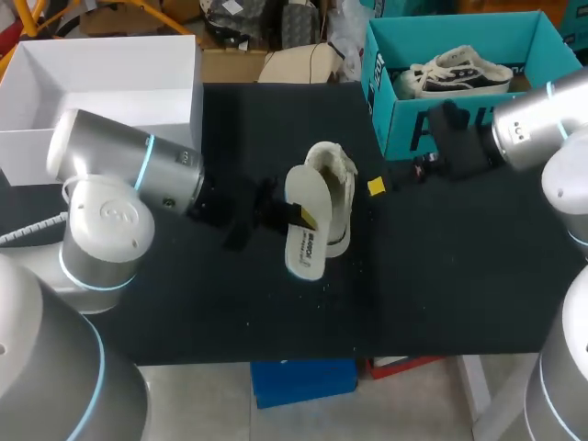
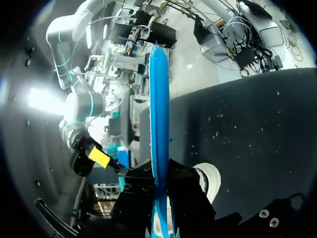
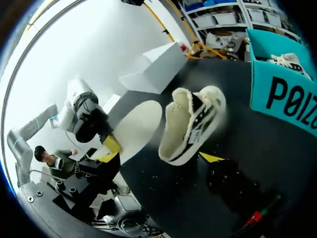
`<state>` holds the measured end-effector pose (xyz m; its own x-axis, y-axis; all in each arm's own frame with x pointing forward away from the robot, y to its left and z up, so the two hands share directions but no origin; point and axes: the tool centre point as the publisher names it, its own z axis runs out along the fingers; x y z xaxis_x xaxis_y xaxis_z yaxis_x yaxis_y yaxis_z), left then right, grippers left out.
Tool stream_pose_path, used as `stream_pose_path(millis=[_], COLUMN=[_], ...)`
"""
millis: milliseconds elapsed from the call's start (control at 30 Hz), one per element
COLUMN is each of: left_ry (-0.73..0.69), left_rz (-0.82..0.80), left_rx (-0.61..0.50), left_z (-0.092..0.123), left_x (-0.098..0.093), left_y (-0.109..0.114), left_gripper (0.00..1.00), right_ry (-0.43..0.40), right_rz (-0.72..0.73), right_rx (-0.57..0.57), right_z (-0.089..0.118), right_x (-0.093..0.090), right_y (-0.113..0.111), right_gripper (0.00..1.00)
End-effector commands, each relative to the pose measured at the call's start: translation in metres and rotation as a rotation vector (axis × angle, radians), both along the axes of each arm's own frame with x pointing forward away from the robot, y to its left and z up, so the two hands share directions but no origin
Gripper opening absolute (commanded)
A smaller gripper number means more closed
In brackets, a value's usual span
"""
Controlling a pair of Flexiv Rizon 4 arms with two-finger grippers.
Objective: Take the shoe out of the shoebox, open the shoe tongue, remove and reinsert the insole, then place the shoe into the shoebox
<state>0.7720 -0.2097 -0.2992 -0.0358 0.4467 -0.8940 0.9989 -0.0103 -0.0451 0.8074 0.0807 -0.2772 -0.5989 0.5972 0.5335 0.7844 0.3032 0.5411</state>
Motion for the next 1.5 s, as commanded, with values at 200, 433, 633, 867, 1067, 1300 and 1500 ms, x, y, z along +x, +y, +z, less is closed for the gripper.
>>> stream_pose_path(millis=[200, 433, 633, 867, 1067, 1300, 1500], left_ry=[0.072, 0.154, 0.217, 0.277, 0.296, 0.311, 0.329], left_rz=[-0.09, -0.149, -0.182, -0.229, -0.264, -0.279, -0.291], left_rx=[0.1, 0.105, 0.096, 0.12, 0.175, 0.195, 0.198], left_z=[-0.01, -0.015, -0.02, -0.03, -0.037, -0.046, -0.056], left_x=[-0.01, -0.018, -0.019, -0.012, 0.0, 0.017, 0.031], left_y=[-0.007, -0.006, -0.007, -0.013, -0.019, -0.025, -0.031], left_gripper=[0.0, 0.0, 0.0, 0.0, 0.0, 0.0, 0.0], right_ry=[-0.123, -0.134, -0.134, -0.134, -0.134, -0.134, -0.134], right_rz=[0.011, 0.017, 0.017, 0.017, 0.017, 0.017, 0.017], right_rx=[-0.148, -0.155, -0.155, -0.155, -0.155, -0.155, -0.155], right_z=[0.005, 0.004, 0.004, 0.004, 0.004, 0.004, 0.004], right_x=[-0.029, -0.031, -0.031, -0.031, -0.031, -0.031, -0.031], right_y=[-0.013, -0.013, -0.013, -0.013, -0.013, -0.013, -0.013], right_gripper=[1.0, 1.0, 1.0, 1.0, 1.0, 1.0, 1.0])
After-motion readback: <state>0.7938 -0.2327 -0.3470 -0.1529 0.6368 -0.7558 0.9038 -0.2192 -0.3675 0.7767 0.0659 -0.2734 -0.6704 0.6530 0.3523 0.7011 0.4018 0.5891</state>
